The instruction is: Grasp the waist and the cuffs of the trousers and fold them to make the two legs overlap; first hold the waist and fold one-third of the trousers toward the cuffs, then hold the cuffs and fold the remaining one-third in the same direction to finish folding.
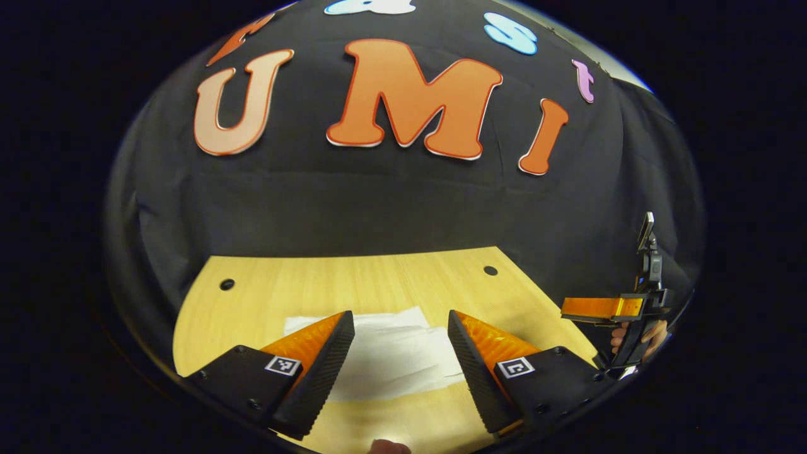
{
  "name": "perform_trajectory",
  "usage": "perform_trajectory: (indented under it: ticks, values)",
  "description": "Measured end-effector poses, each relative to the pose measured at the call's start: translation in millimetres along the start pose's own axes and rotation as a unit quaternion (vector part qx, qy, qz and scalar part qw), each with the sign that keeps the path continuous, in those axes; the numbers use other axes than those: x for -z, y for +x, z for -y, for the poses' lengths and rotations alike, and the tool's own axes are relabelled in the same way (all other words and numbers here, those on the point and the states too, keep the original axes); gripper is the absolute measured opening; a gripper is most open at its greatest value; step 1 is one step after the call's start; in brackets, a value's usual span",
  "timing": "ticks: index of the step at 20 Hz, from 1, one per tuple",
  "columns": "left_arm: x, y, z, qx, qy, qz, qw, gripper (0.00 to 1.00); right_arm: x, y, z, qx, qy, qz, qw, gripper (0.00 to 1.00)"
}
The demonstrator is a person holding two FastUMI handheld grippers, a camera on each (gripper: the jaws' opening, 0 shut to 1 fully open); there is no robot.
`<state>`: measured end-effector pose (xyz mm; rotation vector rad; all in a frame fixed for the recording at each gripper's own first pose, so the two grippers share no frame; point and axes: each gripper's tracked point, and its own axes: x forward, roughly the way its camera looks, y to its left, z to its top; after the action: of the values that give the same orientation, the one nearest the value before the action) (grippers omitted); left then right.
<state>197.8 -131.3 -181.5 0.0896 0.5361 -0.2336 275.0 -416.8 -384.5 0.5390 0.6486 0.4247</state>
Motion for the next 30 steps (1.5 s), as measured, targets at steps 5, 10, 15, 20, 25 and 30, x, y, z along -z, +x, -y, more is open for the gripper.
perform_trajectory:
  ticks: [5,10,15,20,25,30]
  values:
    - [-43.1,-44.9,-18.2,-0.055,0.019,0.109,0.992,0.99,-24.5,-11.7,-44.0,0.011,-0.102,0.057,0.993,0.98]
    - [-62.5,-89.5,-23.4,-0.086,0.034,0.185,0.978,0.99,-57.5,-37.7,-101.9,0.014,-0.164,0.146,0.975,0.98]
    - [-70.7,-129.0,-32.3,-0.103,0.026,0.244,0.964,0.96,-77.9,-73.2,-151.2,0.033,-0.234,0.244,0.940,0.98]
    - [-74.8,-167.7,-39.5,-0.096,0.049,0.300,0.948,0.96,-62.1,-95.0,-191.7,0.034,-0.293,0.296,0.908,0.98]
    - [-66.9,-181.5,-45.0,-0.117,0.035,0.304,0.945,0.97,-48.3,-120.1,-225.2,0.014,-0.331,0.339,0.881,0.98]
    - [-75.5,-200.8,-53.5,-0.138,0.049,0.336,0.930,0.96,-40.1,-125.7,-224.1,0.039,-0.330,0.341,0.880,0.99]
